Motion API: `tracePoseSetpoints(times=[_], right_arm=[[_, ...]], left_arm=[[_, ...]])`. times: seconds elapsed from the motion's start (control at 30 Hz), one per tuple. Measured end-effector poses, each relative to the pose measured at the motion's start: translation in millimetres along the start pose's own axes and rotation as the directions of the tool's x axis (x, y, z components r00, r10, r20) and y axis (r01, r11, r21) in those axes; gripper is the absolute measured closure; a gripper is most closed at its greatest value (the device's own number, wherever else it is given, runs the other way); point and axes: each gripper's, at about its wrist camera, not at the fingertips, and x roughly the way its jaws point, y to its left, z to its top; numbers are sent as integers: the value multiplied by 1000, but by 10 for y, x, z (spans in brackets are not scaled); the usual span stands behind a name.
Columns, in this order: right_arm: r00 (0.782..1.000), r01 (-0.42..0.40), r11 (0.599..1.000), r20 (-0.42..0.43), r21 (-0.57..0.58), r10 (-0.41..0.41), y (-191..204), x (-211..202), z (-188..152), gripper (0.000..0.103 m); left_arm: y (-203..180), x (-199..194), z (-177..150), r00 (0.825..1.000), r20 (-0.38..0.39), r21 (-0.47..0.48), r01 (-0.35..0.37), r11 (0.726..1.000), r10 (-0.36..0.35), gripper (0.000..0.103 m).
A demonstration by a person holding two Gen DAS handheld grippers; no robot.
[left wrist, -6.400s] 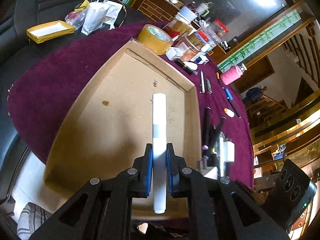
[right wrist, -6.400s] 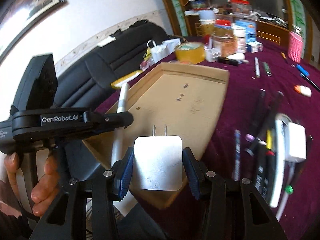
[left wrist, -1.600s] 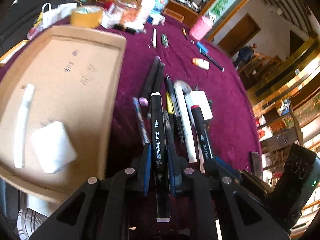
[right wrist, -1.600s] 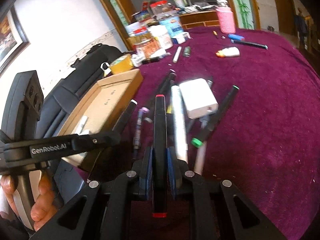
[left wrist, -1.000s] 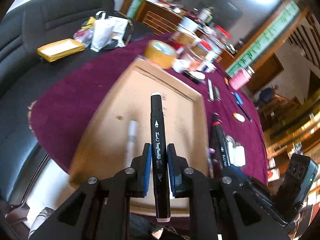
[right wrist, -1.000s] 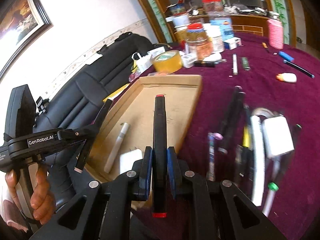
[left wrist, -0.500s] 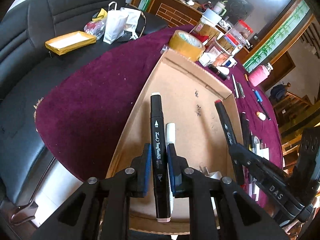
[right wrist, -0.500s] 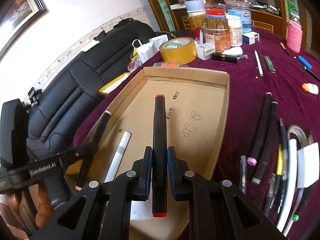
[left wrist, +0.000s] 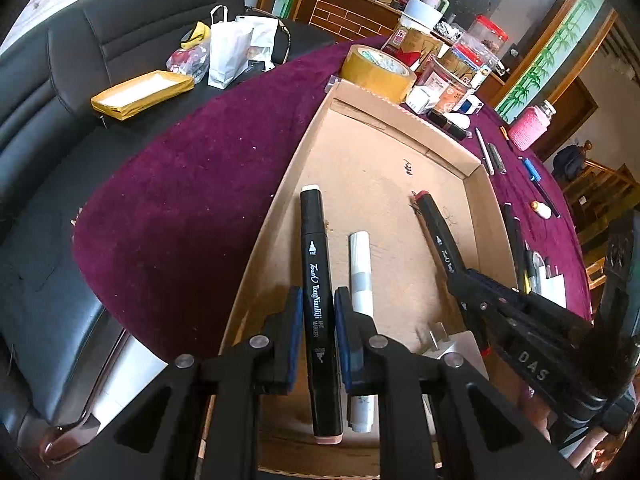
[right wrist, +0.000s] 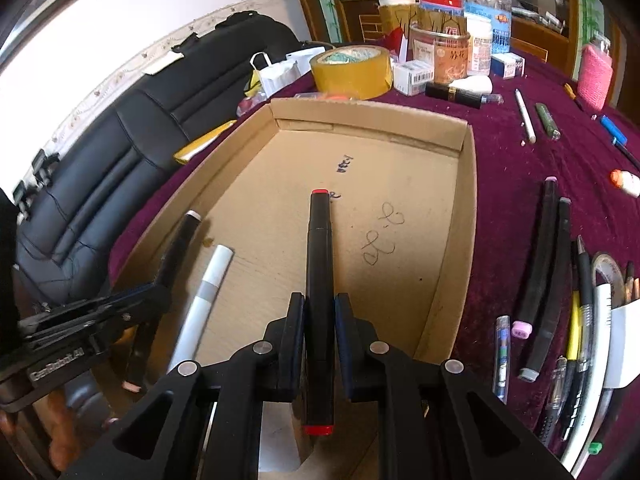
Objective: Organize rigid objects
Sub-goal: 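Carry both black markers over the cardboard tray, then open both tools to release the black markers into the tray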
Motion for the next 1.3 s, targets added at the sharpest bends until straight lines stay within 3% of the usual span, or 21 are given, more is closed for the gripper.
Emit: tracePoseSetpoints(times=[0.23, 0.43, 0.53, 0.57, 0.63, 0.67, 0.73, 0.8, 1.0, 1.17, 1.3], right_arm=[[999, 36, 999, 2, -23, -36, 35, 13, -22, 86], [1000, 20, 1000, 1, 10, -20, -8, 3, -30, 86], [1000, 8, 1000, 1, 21, -8, -23, -2, -39, 81], [1000, 5, 1000, 2, 23, -5, -25, -10, -41, 75], [1000, -14, 999, 11, 35, 14, -44, -59, -43, 64], [999, -25, 999, 22, 40, 24, -54, -104, -45, 60], [998, -48, 997, 54, 54, 45, -82, -243, -50, 59], [993, -82, 995, 87, 59, 77, -105, -409, -75, 56], [976, -148, 988, 168, 49, 138, -239, -926, -387, 51], [973, -156, 984, 186, 86, 138, -537, -1172, -806, 51], [976, -138, 973, 194, 183, 102, -933, -1296, -1063, 51]], left_arm=[[16, 0, 5, 1000, 2, -1, 16, 1000, -16, 88], [-12, 13, 6, 1000, 0, 27, -6, 1000, 6, 87], [-2, 15, 12, 1000, 4, 14, 3, 1000, -3, 85], [6, 7, 13, 1000, 6, 5, 0, 1000, 0, 83], [28, -58, 3, 1000, 21, -18, 5, 1000, -5, 66], [27, -98, -4, 999, 30, -29, 24, 999, -23, 64], [-26, -204, -25, 998, 57, -34, 25, 999, -23, 53], [-109, -302, -46, 996, 88, -25, 28, 999, -26, 47], [-608, -448, -170, 987, 102, 51, 124, 991, -128, 39], [-1086, -364, -348, 984, 48, 126, 166, 978, -173, 37], [-1446, -209, -510, 983, -10, 172, 183, 968, -184, 37]])
